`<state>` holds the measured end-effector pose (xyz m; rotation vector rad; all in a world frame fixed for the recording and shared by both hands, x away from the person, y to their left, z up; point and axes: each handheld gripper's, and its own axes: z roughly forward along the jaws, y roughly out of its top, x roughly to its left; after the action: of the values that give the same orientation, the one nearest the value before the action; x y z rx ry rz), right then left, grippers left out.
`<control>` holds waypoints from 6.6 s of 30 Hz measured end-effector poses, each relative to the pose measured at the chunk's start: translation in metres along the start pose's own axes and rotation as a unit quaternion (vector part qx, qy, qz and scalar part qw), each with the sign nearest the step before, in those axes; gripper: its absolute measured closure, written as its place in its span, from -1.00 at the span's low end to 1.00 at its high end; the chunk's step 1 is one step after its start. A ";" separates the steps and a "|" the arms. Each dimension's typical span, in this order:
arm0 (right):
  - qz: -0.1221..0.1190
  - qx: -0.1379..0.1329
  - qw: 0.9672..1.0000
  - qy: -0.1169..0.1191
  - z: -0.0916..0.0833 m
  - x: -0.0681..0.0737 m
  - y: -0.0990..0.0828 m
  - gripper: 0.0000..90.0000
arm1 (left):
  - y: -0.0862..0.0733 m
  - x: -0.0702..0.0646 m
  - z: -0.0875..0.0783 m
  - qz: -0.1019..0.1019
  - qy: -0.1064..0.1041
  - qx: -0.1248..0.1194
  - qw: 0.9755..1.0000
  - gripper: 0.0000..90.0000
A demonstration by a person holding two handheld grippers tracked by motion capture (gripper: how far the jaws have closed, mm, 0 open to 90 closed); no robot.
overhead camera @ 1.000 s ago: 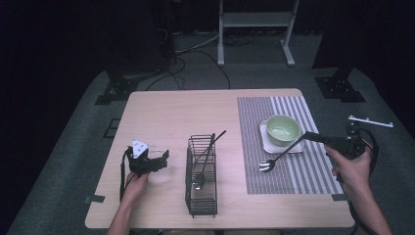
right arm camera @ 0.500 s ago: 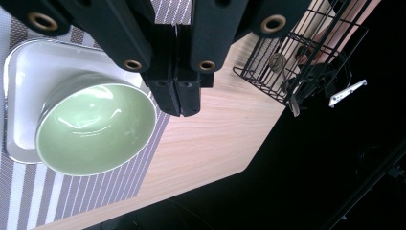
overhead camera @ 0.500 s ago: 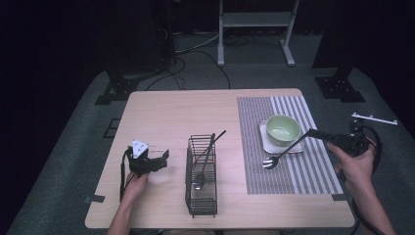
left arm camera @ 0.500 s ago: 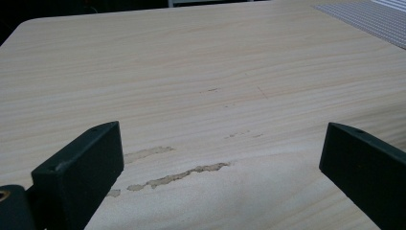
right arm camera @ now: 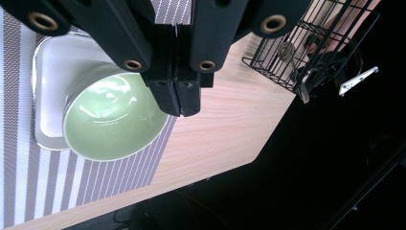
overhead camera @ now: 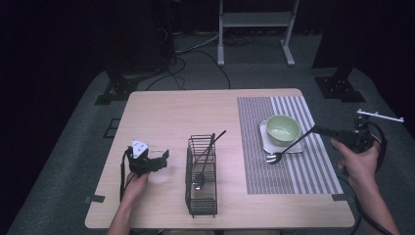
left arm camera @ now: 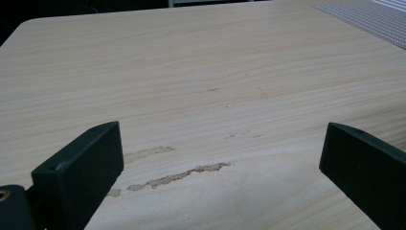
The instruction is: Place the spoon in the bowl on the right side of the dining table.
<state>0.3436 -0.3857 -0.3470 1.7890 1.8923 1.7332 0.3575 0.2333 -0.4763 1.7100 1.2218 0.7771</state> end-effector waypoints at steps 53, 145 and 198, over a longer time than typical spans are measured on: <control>0.024 -0.047 0.997 -0.061 0.001 -0.018 0.033 0.97 | 0.000 0.000 0.000 -0.001 -0.001 -0.001 1.000 -0.99; 0.080 -0.074 0.988 -0.111 0.044 -0.070 0.038 0.97 | 0.000 0.001 -0.001 -0.005 -0.001 -0.004 1.000 -0.99; 0.096 -0.018 0.990 -0.100 0.056 -0.090 0.009 0.05 | 0.000 0.000 0.000 -0.002 0.000 -0.001 1.000 -0.99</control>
<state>0.4169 -0.4138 -0.4194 2.1027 1.6518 1.5560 0.3575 0.2336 -0.4763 1.7054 1.2228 0.7769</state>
